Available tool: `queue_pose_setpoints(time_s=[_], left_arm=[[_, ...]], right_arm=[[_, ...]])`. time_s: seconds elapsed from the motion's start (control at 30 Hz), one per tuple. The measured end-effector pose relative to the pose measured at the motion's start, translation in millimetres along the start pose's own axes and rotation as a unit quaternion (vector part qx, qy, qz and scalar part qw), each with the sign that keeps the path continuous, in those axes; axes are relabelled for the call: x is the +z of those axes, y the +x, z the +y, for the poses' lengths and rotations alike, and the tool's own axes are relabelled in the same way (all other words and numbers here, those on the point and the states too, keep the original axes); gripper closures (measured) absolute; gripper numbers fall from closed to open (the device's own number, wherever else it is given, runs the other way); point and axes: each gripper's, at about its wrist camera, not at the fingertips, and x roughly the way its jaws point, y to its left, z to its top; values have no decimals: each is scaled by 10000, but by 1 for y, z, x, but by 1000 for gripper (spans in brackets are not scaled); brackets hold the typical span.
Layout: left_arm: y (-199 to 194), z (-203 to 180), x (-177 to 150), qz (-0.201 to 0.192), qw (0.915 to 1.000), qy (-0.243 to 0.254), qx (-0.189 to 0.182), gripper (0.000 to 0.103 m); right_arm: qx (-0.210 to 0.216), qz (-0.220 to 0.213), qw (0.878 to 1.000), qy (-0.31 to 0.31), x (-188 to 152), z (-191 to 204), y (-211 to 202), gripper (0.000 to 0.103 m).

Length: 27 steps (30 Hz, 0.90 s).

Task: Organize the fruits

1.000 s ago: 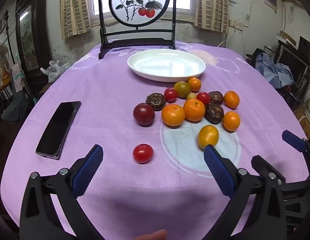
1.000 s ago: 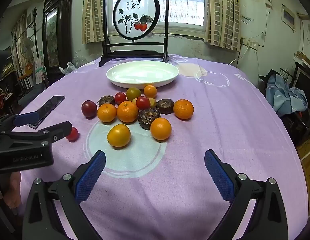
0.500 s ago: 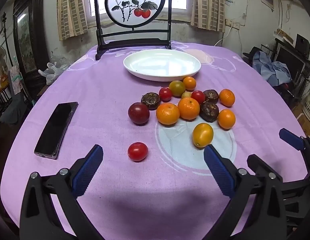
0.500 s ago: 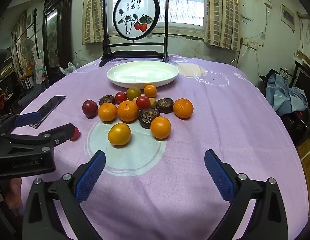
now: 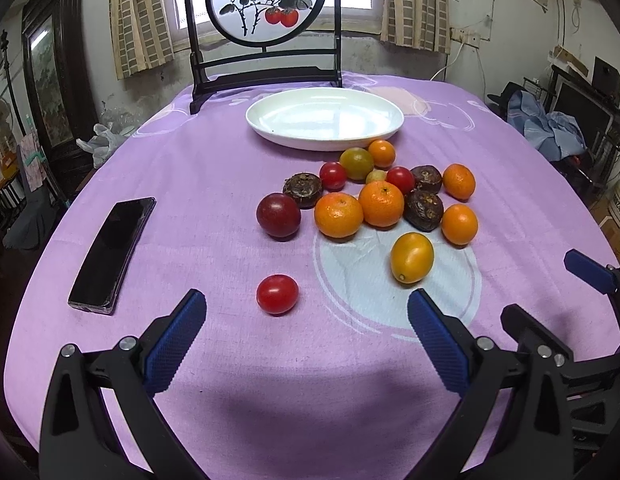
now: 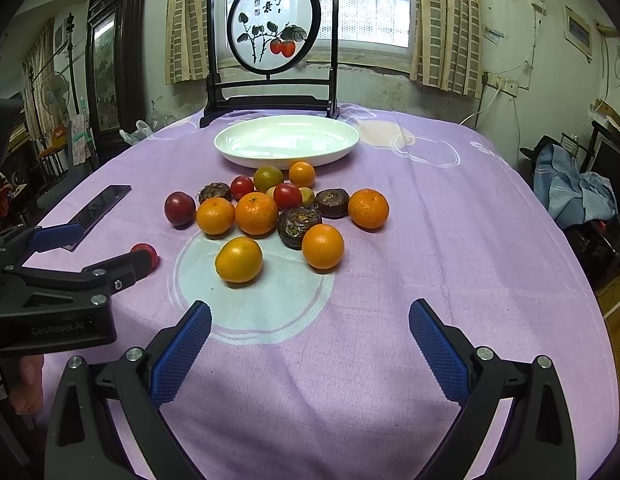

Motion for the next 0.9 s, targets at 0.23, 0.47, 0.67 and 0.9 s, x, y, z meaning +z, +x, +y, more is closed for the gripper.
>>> queue_pose_setpoints(time_s=[0.23,0.47,0.67,0.9], left_arm=[[0,0,-2,32,10000,-29,-70,4],[4,-1,-1,122,9999,-65,-103,4],[6,-2,-1,159,9998,-64,-122,4],[8,-2,-2,194,9997,-95,-153,4]], right_arm=[[11,30,10000,-19,-2,0,2,3],[20,63,10000,-24,-2,1,4,3],[29,73,10000,-38,-3,2,6,3],[29,70,10000,-38,-3,2,6,3]])
